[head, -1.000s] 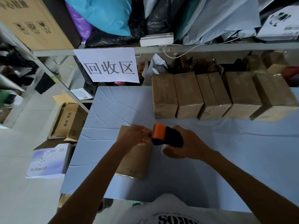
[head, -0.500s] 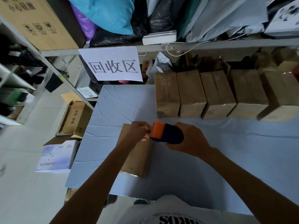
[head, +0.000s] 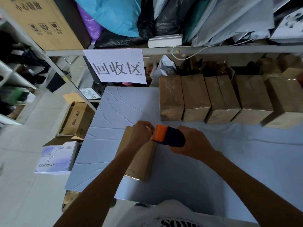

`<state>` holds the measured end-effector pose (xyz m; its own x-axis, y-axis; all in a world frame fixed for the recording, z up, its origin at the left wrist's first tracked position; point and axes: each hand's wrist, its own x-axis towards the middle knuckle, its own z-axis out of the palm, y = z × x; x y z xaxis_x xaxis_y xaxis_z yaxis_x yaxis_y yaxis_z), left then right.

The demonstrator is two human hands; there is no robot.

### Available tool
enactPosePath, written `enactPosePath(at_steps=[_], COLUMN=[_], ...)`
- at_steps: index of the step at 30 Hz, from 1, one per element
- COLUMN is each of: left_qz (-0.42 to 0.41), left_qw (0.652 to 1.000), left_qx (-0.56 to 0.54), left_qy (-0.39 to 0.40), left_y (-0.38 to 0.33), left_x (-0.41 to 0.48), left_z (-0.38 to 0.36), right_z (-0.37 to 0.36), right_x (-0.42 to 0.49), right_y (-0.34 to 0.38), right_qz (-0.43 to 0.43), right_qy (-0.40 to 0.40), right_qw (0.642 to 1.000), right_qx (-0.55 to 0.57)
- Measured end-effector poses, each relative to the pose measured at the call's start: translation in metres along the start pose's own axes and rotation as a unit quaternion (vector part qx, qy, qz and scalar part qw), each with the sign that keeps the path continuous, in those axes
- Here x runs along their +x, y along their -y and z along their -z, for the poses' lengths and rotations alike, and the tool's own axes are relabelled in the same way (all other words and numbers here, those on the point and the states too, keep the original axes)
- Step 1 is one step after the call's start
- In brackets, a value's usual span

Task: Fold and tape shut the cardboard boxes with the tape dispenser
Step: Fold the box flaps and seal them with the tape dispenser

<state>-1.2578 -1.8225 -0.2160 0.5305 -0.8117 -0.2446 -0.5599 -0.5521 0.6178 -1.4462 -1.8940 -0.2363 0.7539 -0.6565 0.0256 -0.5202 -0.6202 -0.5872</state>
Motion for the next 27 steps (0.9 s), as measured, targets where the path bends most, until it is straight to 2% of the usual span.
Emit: enactPosePath(at_steps=[6,9,14,17,21,27], left_qz=[-0.013,0.011,0.024,0.018,-0.004,-0.006], left_qw=[1.0,1.0,0.997,0.996,0.999,0.996], left_qx=[-0.009,0.009,-0.027,-0.048,-0.024,-0.051], left_qy=[0.019,-0.015,0.074,0.07,0.045,0.068], left_y=[-0.002,0.012,0.023,0.023,0.032,0.038], left_x=[0.006,0.015,0.03,0.026,0.028,0.04], left_z=[-0.008,0.003,0.024,0.012,0.003,0.002], right_z=[0.004,0.013,0.027,0.026,0.022,0.016], right_x=[-0.006,-0.018,-0.034,-0.03,-0.029,-0.019], right_y=[-0.001,-0.016,-0.042,-0.045,-0.052,-0.056], right_qz=[-0.014,-0.041,-0.079,-0.08,-0.099,-0.117], right_qy=[0.001,0.004,0.004,0.001,0.015,0.02], right_qw=[1.0,0.998,0.995,0.994,0.992,0.989], right_qx=[-0.018,-0.052,-0.059,-0.071,-0.071,-0.086])
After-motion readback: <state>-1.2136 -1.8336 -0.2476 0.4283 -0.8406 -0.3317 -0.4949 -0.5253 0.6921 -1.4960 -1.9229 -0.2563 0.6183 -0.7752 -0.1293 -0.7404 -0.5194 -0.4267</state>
